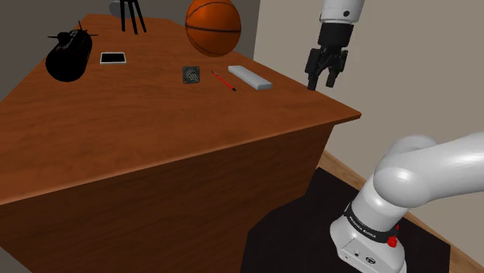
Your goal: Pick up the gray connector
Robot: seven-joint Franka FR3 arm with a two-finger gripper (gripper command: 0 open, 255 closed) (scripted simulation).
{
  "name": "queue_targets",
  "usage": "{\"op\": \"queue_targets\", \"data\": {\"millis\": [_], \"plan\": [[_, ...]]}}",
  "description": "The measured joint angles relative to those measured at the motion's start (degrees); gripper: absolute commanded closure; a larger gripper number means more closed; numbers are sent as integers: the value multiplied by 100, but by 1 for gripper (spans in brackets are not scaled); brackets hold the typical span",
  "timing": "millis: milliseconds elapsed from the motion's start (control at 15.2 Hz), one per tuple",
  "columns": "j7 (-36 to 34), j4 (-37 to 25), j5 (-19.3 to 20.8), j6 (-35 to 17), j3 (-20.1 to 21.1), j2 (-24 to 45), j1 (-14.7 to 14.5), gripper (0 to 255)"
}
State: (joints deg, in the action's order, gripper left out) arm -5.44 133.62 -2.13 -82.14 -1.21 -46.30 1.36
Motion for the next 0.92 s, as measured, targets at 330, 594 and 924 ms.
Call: {"op": "queue_targets", "data": {"millis": [330, 594, 924], "plan": [[-206, -332, -197, -256, 229, 489, -107, 0], [-413, -798, -363, -567, 467, 1134, -210, 0], [-752, -1506, -514, -909, 820, 1998, -340, 0]]}}
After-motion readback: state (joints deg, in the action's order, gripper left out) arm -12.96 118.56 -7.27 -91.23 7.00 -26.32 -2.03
